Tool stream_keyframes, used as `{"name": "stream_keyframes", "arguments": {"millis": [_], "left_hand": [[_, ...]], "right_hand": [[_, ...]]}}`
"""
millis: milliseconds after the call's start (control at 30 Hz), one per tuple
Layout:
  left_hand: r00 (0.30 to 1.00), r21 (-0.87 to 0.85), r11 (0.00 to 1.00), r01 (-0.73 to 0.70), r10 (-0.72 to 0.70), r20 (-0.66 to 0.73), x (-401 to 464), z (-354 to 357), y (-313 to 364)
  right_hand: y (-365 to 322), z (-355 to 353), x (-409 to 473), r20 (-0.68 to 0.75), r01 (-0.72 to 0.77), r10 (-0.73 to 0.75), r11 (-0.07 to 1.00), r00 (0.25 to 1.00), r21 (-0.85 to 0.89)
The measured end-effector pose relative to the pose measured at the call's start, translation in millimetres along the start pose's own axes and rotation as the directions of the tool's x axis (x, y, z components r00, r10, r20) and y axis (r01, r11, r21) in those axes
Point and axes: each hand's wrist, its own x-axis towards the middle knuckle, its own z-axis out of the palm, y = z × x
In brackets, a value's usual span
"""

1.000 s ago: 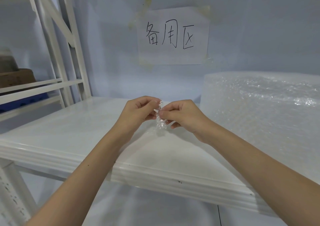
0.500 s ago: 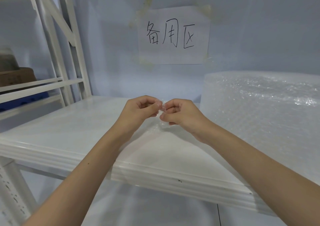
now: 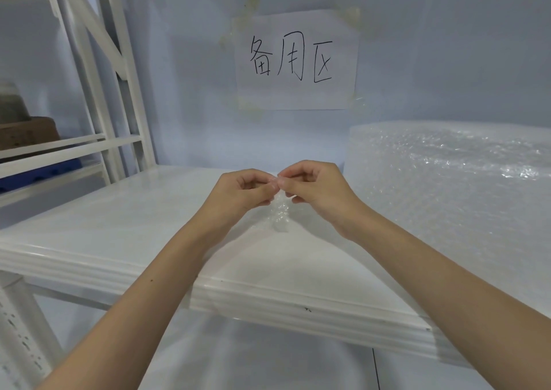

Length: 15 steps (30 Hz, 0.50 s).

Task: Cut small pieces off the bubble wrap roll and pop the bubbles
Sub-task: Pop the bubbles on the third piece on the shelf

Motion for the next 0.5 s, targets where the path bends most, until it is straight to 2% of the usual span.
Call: {"name": "stream_keyframes", "arguments": {"millis": [233,500], "left_hand": [[0.999,-0.017,1.000,0.025,-0.024,0.022,-0.8,1.2,0.8],[0.990,0.035,0.996,0.086,-0.089,0.110,-3.5,4.1,0.6]], "right_hand": [[1.1,-2.5,3.4,-0.044,-0.022,0.026,0.996,0.999,0.087],[2.9,-6.5,6.5,-0.115,-0.035,0.061,0.977,0.992,0.212]]}}
